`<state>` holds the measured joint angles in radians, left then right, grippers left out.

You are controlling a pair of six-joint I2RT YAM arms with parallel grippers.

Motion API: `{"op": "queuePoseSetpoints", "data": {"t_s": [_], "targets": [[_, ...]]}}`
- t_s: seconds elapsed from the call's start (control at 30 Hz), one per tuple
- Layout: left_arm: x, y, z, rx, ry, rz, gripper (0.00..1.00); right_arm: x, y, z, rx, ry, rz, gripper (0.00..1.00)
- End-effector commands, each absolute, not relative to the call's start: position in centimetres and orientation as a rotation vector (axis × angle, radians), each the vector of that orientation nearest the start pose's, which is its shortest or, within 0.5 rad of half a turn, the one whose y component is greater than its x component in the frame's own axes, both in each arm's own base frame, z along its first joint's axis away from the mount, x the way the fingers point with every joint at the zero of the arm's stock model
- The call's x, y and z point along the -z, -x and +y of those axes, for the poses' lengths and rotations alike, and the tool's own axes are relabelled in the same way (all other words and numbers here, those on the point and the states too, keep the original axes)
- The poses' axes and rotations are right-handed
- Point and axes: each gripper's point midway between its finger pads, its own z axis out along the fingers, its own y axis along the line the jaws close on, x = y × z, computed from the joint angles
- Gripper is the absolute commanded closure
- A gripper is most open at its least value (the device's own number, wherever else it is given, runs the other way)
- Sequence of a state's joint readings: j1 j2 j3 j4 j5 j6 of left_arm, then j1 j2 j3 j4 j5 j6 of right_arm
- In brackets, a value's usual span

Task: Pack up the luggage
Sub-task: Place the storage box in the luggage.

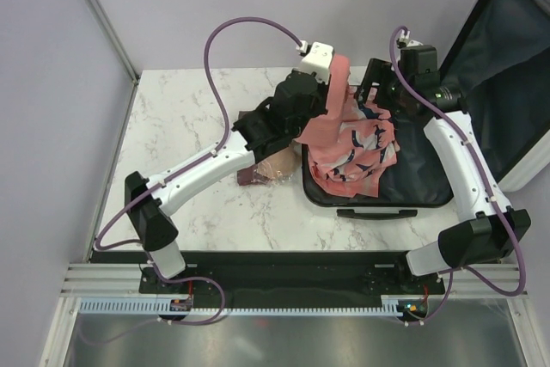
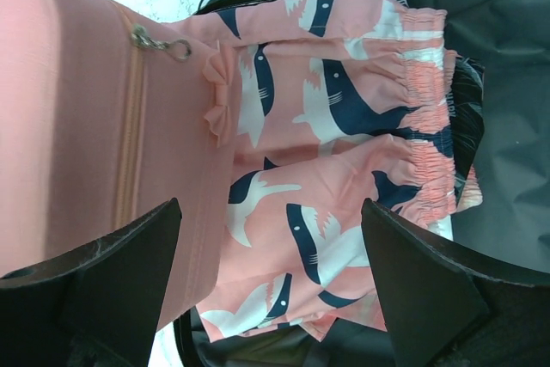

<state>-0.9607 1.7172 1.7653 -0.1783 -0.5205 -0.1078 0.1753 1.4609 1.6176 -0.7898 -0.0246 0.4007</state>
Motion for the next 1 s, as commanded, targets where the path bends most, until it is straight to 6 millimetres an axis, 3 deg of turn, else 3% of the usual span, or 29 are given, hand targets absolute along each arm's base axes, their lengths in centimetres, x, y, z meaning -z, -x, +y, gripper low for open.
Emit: {"op": "queuePoseSetpoints", "data": {"t_s": [0.0,0.33,0.6,0.67,0.73,0.77,0.9,0.97], "targets": [[-43.8,-36.5,-38.6,0.499,-0.206,1.534,0.98,-30.9,-38.7,8.2,-0.336,-0.268,2.172,0.06],[-40.9,-37.7,-43.0,0.618,-0.164,1.62,0.98,-30.8,-38.8,7.4,-0.309,-0.292,2.169,0.07],[-36.0,-37.4,-45.0,0.628,-0.229,1.749,0.96,-30.2,-38.8,7.3,-0.307,-0.299,2.187,0.07],[-34.6,-37.2,-45.4,0.631,-0.281,1.786,0.88,-30.1,-38.9,7.5,-0.316,-0.301,2.189,0.07],[-34.0,-36.5,-45.8,0.668,-0.327,1.811,0.66,-30.2,-39.0,7.6,-0.321,-0.307,2.188,0.07],[-33.6,-36.3,-45.8,0.67,-0.341,1.829,0.51,-30.4,-39.1,7.6,-0.323,-0.312,2.184,0.07],[-34.0,-36.1,-45.1,0.701,-0.35,1.837,0.32,-30.6,-39.3,8.5,-0.379,-0.292,2.192,0.07],[-34.8,-36.4,-44.2,0.712,-0.321,1.832,0.3,-31.0,-39.4,8.7,-0.39,-0.295,2.188,0.07]]}}
